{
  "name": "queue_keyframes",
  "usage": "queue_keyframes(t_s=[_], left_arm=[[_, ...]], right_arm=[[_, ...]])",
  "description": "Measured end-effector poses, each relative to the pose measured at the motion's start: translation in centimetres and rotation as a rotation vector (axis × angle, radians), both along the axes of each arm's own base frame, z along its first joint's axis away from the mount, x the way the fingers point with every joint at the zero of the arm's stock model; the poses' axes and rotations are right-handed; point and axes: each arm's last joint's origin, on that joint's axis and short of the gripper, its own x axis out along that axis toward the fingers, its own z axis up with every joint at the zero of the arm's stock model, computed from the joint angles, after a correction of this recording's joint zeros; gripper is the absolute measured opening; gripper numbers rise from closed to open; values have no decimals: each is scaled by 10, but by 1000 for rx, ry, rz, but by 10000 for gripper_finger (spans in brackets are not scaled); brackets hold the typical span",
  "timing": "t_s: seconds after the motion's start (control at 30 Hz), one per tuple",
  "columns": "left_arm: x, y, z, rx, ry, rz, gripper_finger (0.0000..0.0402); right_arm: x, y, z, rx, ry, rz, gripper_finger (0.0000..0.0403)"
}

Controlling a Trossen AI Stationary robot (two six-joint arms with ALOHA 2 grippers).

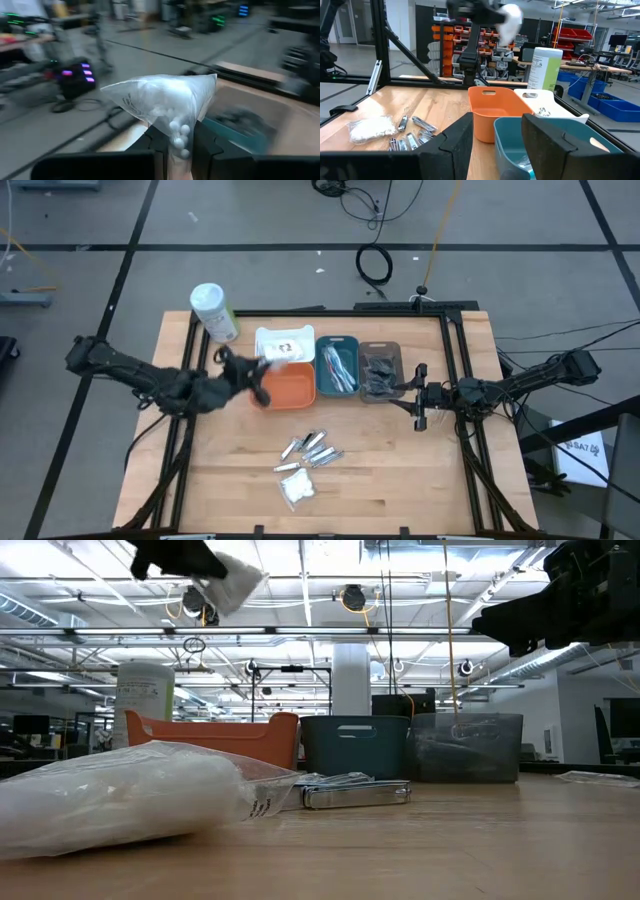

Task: Pick & Place Travel size toiletries
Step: Put the cotton pack into the white bin

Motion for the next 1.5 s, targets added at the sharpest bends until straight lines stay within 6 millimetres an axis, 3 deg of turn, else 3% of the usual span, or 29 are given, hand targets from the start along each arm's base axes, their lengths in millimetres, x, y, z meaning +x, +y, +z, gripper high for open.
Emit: queue_keyframes(t_s=[0.13,0.3,0.6,0.83,0.97,1.33,1.5], left_arm=[[6,37,2,18,8,114,32],[15,80,-10,-40,54,175,39],[36,131,-56,-205,163,246,46],[50,143,-91,-250,292,253,46],[54,144,-102,-256,333,252,47],[61,142,-102,-356,241,129,48],[63,142,-100,-402,189,115,92]], right_arm=[[0,0,0,0,0,0,155],[0,0,0,0,0,0,155],[0,0,0,0,0,0,155],[0,0,0,0,0,0,155],[0,0,0,0,0,0,155],[0,0,0,0,0,0,155],[0,0,0,0,0,0,155]])
